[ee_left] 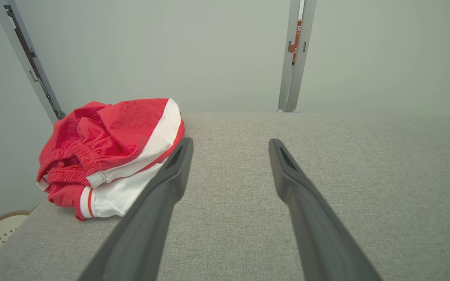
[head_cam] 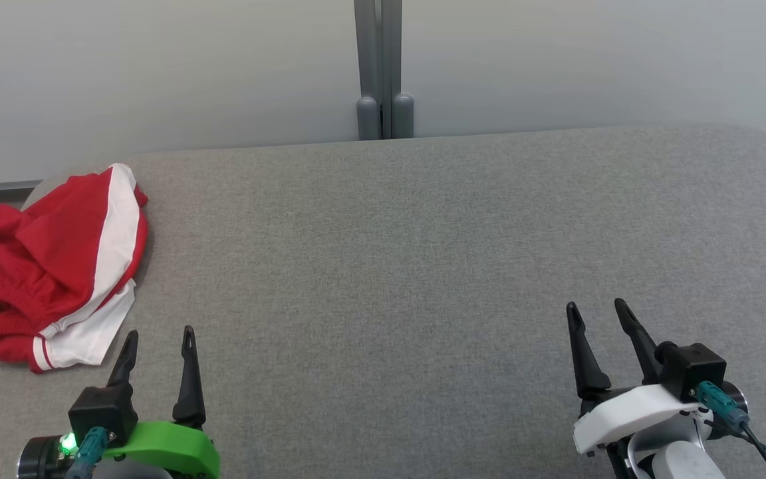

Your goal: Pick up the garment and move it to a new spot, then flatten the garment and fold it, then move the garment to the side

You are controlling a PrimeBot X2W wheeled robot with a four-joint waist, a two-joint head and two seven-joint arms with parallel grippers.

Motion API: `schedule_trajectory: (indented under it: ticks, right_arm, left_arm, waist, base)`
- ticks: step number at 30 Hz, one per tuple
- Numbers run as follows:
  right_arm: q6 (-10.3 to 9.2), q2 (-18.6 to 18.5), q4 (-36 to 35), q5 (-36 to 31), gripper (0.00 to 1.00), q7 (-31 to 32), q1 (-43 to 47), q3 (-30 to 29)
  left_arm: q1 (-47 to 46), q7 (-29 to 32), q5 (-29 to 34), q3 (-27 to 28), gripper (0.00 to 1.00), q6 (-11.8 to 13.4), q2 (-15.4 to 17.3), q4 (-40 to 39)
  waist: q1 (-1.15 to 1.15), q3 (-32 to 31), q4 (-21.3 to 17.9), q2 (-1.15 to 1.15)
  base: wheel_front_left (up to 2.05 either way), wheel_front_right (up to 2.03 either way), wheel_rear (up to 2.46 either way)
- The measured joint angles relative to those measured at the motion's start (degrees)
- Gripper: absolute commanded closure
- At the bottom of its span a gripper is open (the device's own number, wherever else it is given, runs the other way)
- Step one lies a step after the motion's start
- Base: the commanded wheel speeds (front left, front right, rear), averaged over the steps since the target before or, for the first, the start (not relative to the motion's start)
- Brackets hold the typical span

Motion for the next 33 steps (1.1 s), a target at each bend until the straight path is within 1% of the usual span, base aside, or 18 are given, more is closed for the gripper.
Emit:
schedule_trajectory:
  ticks: [11, 18, 24, 33]
  right_arm:
    - [0.00, 0.0, 0.2, 0.5, 0.00, 0.0, 0.0, 0.0]
    - [0.00, 0.0, 0.3, 0.9, 0.00, 0.0, 0.0, 0.3]
    - [0.00, 0.0, 0.3, 1.2, 0.00, 0.0, 0.1, 0.7]
    - [0.00, 0.0, 0.6, 2.0, 0.00, 0.0, 0.2, 1.3]
  left_arm:
    - [0.0, 0.2, -0.8, -0.2, 0.00, 0.5, 0.5, 0.5]
    - [0.1, -0.1, -1.1, 0.3, 0.00, 1.5, 1.1, 0.3]
    - [0.1, -0.6, -1.5, 0.8, 0.00, 1.5, 1.8, 1.1]
    - [0.1, -0.6, -2.0, 1.7, 0.00, 2.0, 3.2, 1.4]
  waist:
    - [0.00, -0.1, 0.5, 0.00]
    - [0.00, -0.1, 2.3, 0.00]
    - [0.00, 0.0, 5.1, 0.00]
    - [0.00, 0.0, 10.9, 0.00]
  base:
    - [0.00, 0.00, 0.00]
    - [0.00, 0.00, 0.00]
    - [0.00, 0.00, 0.00]
    - [0.00, 0.00, 0.00]
